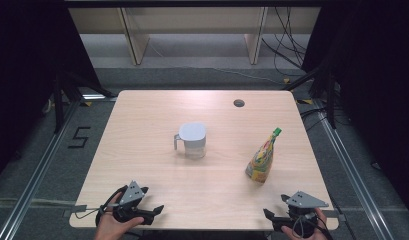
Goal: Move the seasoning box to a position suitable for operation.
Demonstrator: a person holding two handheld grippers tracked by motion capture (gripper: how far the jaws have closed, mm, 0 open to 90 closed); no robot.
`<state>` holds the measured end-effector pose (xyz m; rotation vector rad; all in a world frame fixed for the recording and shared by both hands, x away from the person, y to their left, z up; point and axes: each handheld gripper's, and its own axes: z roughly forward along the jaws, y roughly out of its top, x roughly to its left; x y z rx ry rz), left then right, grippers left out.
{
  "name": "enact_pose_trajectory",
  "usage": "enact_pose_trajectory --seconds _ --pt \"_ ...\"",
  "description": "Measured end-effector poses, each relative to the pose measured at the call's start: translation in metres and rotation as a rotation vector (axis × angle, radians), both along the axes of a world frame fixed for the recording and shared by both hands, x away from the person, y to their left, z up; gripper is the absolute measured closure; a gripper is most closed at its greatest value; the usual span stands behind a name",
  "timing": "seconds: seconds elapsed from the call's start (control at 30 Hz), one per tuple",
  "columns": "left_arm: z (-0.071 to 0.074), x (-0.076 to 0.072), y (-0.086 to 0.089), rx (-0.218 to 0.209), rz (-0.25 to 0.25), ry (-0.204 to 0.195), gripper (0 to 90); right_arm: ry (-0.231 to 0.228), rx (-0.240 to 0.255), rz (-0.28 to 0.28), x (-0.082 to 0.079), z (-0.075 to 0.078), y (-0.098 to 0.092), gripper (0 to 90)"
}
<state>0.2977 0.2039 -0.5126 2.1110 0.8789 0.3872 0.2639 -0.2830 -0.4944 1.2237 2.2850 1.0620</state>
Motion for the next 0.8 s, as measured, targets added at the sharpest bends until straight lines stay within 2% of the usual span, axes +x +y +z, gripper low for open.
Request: enact_pose_trajectory --seconds 0.07,0.1,0.13,0.17,0.23,0.33,0.47,0.53,0.6,0.63,0.67,0.77,0.8 --pt "-0.0004 0.0002 -0.0011 -0.009 0.013 0.007 15.9 0.005 0.001 -0.005 -0.0001 -0.0001 -0.0003 21.2" --pt "-0.0011 0.0003 -0.0028 -0.034 0.026 -0.003 16.0 -0.004 -0.006 -0.008 0.0006 -0.0008 -0.0007 21.4" --pt "0.0004 0.0019 0.0000 0.007 0.007 -0.014 16.0 -0.002 0.006 -0.005 0.0006 -0.0007 -0.0009 21.5" --pt "0.0002 0.0016 -0.0012 -0.010 0.020 -0.007 16.0 -0.002 0.009 -0.007 0.0006 -0.0006 -0.0011 21.5" --pt "0.0013 0.0018 -0.0008 -0.009 0.019 0.006 16.0 0.003 0.018 -0.021 -0.0006 -0.0006 -0.0003 21.6" --pt "0.0020 0.0018 -0.0013 -0.037 0.042 -0.003 16.6 -0.002 0.013 -0.007 0.0008 -0.0008 -0.0014 21.8" --pt "0.0035 0.0022 0.0004 -0.030 0.039 -0.007 16.9 -0.003 0.012 -0.007 0.0006 -0.0007 -0.0012 22.0" --pt "0.0030 0.0029 -0.0008 -0.056 0.050 -0.022 16.9 -0.004 0.015 -0.006 0.0004 -0.0006 -0.0013 22.0" --pt "0.0034 0.0037 -0.0001 -0.050 0.048 -0.023 17.0 0.010 0.030 -0.028 -0.0014 -0.0004 0.0004 22.0" --pt "0.0037 0.0027 -0.0015 -0.075 0.056 -0.010 17.7 0.015 0.035 -0.037 -0.0023 0.0000 0.0011 22.2" --pt "0.0046 0.0037 0.0005 -0.045 0.041 -0.013 19.1 0.007 0.029 -0.039 -0.0016 0.0000 0.0013 22.7" --pt "0.0042 0.0029 -0.0001 -0.049 0.050 -0.003 19.0 0.013 0.041 -0.031 -0.0022 0.0007 0.0007 22.7" --pt "0.0043 0.0026 -0.0007 -0.058 0.043 -0.012 19.0 -0.002 0.031 -0.016 -0.0007 0.0002 -0.0011 22.7"
